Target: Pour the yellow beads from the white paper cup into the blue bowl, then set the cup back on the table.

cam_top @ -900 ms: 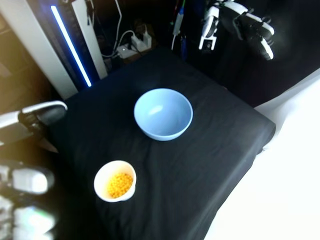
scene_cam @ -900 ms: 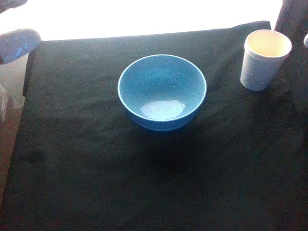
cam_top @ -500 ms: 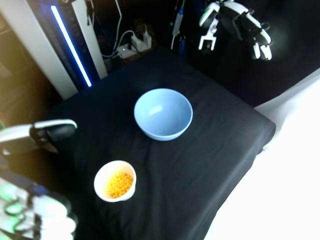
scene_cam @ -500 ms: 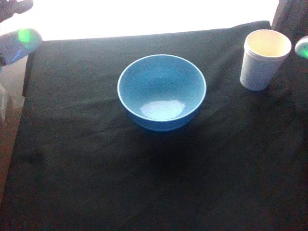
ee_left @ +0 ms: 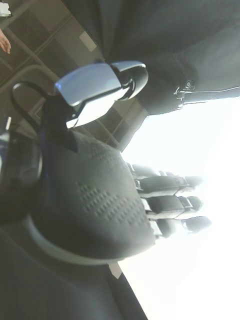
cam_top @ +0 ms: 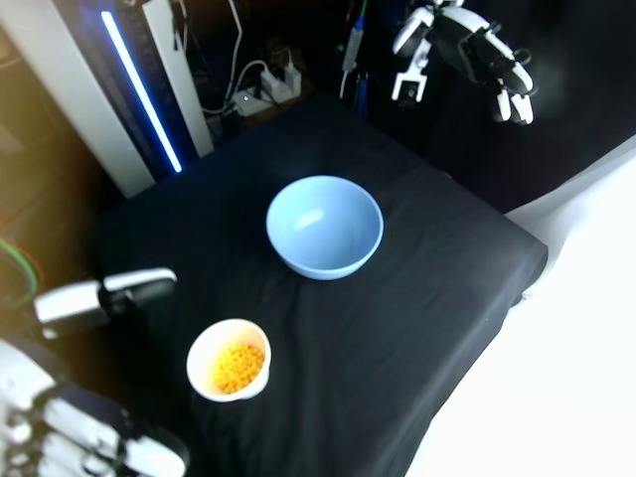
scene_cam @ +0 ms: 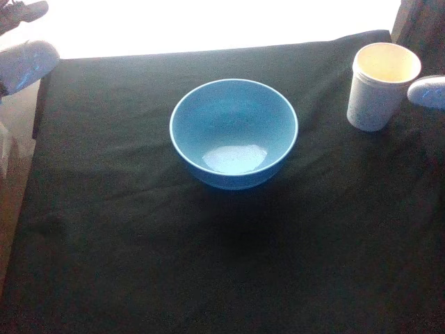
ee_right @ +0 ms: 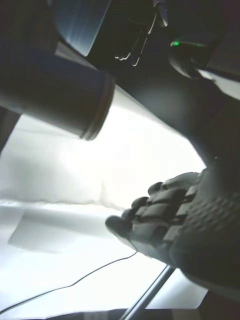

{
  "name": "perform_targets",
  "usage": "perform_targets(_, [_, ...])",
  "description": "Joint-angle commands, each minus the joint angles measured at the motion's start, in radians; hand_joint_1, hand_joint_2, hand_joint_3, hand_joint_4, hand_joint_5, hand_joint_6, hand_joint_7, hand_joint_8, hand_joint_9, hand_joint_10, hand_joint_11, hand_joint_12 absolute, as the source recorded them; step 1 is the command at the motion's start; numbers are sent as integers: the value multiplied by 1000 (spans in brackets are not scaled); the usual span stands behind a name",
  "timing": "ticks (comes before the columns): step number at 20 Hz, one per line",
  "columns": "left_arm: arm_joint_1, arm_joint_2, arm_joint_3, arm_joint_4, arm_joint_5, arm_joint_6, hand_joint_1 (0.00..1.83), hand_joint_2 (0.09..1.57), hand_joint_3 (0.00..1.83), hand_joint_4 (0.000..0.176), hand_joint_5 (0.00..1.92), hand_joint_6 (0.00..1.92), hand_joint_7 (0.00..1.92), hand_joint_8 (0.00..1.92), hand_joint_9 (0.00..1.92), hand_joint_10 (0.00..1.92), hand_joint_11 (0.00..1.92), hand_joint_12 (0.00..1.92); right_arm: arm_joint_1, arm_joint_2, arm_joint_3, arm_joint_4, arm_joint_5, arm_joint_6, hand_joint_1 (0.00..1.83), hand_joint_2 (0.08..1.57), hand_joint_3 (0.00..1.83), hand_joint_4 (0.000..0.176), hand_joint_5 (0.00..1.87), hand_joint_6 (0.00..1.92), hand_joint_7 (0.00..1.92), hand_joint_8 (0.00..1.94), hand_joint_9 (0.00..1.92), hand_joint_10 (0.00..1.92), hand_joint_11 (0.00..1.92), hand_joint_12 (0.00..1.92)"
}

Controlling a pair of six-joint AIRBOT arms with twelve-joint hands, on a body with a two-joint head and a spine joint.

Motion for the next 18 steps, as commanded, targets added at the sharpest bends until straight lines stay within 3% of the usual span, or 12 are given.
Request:
perform_targets(1, [-3,-2,4,-6,-136,-15,309,829,0,23,106,1,445,3,243,1,0,333,5,-2,15,25,96,16,840,649,2,97,0,0,8,2,15,7,0,151])
perform_targets(4, [-3,2,-2,10,-158,-16,272,854,3,0,64,0,434,2,236,1,0,258,5,-35,53,27,47,25,825,693,11,94,0,0,0,0,0,0,0,124])
perform_targets(6, [-3,9,-8,21,-171,-16,273,878,0,0,61,0,425,0,263,0,1,324,5,-57,80,30,24,41,785,680,1,105,0,0,0,0,0,0,29,133])
perform_targets(8, [-3,13,-13,30,-180,-16,297,905,9,0,69,3,438,4,296,7,0,392,5,-79,108,34,-15,50,807,665,0,88,0,0,0,0,14,5,50,149])
perform_targets(9, [-3,14,-15,37,-185,-16,304,916,12,0,61,0,439,4,293,4,0,397,5,-88,120,34,-29,54,799,667,1,70,0,0,0,0,32,1,23,242])
perform_targets(10, [-3,15,-17,40,-188,-16,312,914,8,0,65,2,439,3,294,4,0,404,5,-93,127,34,-36,58,796,678,3,72,0,0,0,0,31,0,4,277])
perform_targets(12, [-3,16,-19,46,-194,-15,307,941,14,0,63,0,436,1,290,1,0,410,5,-104,141,38,-56,61,773,703,5,58,0,0,0,0,33,0,0,323])
perform_targets(13, [-3,15,-18,46,-195,-15,308,945,14,0,66,2,451,7,296,4,0,407,5,-110,149,39,-65,61,725,703,0,46,0,0,0,0,47,0,0,437])
perform_targets(14, [-3,15,-18,47,-195,-15,307,942,7,0,65,1,461,7,298,3,0,372,5,-116,156,39,-74,63,741,717,2,55,0,0,0,0,22,4,0,387])
perform_targets(16, [-3,15,-19,48,-196,-15,307,949,4,0,74,1,472,3,286,1,0,272,5,-126,168,39,-84,69,706,669,0,31,0,0,0,0,27,4,0,514])
perform_targets(17, [-3,14,-19,48,-195,-15,322,949,2,0,67,0,471,2,286,1,0,265,5,-129,171,39,-86,71,642,640,0,24,0,0,37,2,73,9,0,651])
perform_targets(18, [-3,14,-18,48,-194,-15,333,945,0,0,64,0,464,1,284,0,0,250,5,-131,174,39,-87,73,614,644,0,20,0,0,48,2,90,9,0,658])
